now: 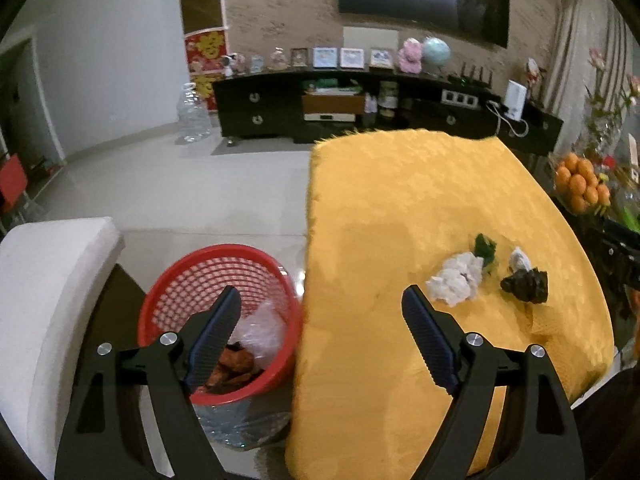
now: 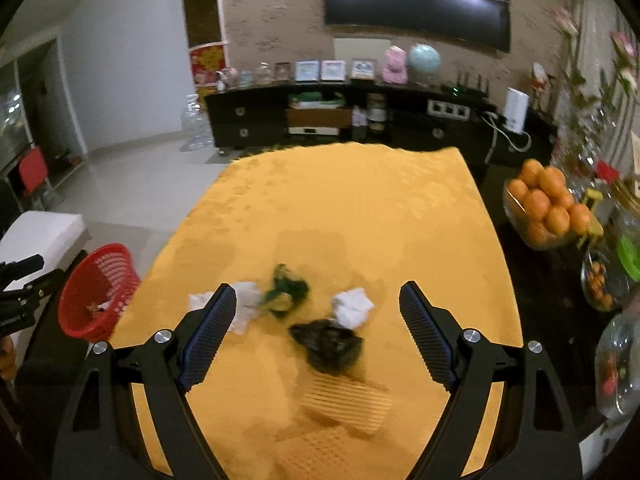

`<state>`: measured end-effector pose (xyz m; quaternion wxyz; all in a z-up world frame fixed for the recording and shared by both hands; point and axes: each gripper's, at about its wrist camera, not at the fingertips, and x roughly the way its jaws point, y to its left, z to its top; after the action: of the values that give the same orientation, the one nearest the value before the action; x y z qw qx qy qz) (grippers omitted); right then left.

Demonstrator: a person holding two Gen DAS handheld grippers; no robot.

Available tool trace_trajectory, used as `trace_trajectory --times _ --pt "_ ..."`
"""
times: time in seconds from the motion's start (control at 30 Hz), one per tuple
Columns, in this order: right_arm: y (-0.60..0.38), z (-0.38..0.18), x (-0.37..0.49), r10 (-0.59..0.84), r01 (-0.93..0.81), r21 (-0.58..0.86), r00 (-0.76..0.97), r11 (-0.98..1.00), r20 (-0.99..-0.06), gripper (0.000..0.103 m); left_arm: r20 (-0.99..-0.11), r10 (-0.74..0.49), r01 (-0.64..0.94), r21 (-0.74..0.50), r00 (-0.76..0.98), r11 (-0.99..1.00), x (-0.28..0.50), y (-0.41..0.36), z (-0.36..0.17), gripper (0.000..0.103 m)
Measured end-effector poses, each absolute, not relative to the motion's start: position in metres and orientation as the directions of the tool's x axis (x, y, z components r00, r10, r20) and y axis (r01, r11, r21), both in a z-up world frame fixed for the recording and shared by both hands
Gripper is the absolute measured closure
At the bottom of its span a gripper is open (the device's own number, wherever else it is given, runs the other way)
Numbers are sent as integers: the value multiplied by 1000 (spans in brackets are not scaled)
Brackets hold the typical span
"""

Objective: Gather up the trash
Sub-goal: 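Move both tools back over the table toward the remaining trash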

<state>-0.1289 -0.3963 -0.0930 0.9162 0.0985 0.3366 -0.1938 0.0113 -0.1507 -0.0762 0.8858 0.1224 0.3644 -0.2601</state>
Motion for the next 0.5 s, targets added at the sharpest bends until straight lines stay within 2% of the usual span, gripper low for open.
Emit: trace_trajectory --times 0.5 --pt "-433 -117 -108 -292 434 47 680 900 -672 22 -754 -417 686 62 508 725 22 -247 -113 23"
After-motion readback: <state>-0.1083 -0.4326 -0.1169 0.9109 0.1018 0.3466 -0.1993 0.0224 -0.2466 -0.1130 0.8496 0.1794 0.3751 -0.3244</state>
